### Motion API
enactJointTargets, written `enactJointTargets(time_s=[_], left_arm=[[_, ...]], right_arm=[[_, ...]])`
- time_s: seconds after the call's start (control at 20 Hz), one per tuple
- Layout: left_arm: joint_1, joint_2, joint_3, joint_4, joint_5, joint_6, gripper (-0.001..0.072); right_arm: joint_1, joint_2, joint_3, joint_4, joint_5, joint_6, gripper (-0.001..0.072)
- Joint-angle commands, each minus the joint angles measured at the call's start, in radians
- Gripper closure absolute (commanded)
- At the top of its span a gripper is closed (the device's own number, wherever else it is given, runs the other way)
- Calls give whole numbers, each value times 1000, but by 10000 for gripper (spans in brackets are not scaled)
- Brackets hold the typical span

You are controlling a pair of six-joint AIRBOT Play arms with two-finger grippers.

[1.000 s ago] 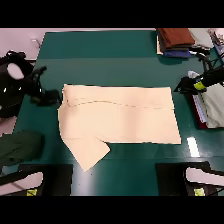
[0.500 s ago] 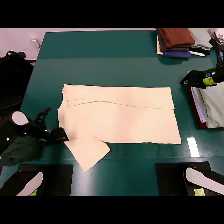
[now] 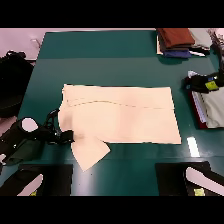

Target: Fold the shirts.

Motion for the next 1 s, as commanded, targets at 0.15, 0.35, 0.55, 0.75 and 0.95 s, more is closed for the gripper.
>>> enactJointTargets(time_s=[0.15, 0.35, 0.55, 0.75, 0.95], left_arm=[[-11, 1, 64, -6, -19, 29, 683], [-11, 1, 74, -7, -14, 36, 683], [-11, 1, 74, -8, -13, 43, 683], [-11, 1, 75, -7, -21, 52, 683], [-11, 2, 122, 0, -93, 58, 685]], right_arm=[[-246, 133, -416, -163, 85, -39, 136], [-389, 111, -642, -108, 82, -40, 239], [-315, 43, -747, -21, -29, -51, 275], [-175, 18, -732, 3, -121, -49, 425], [-87, 106, -658, -4, -105, -50, 696]])
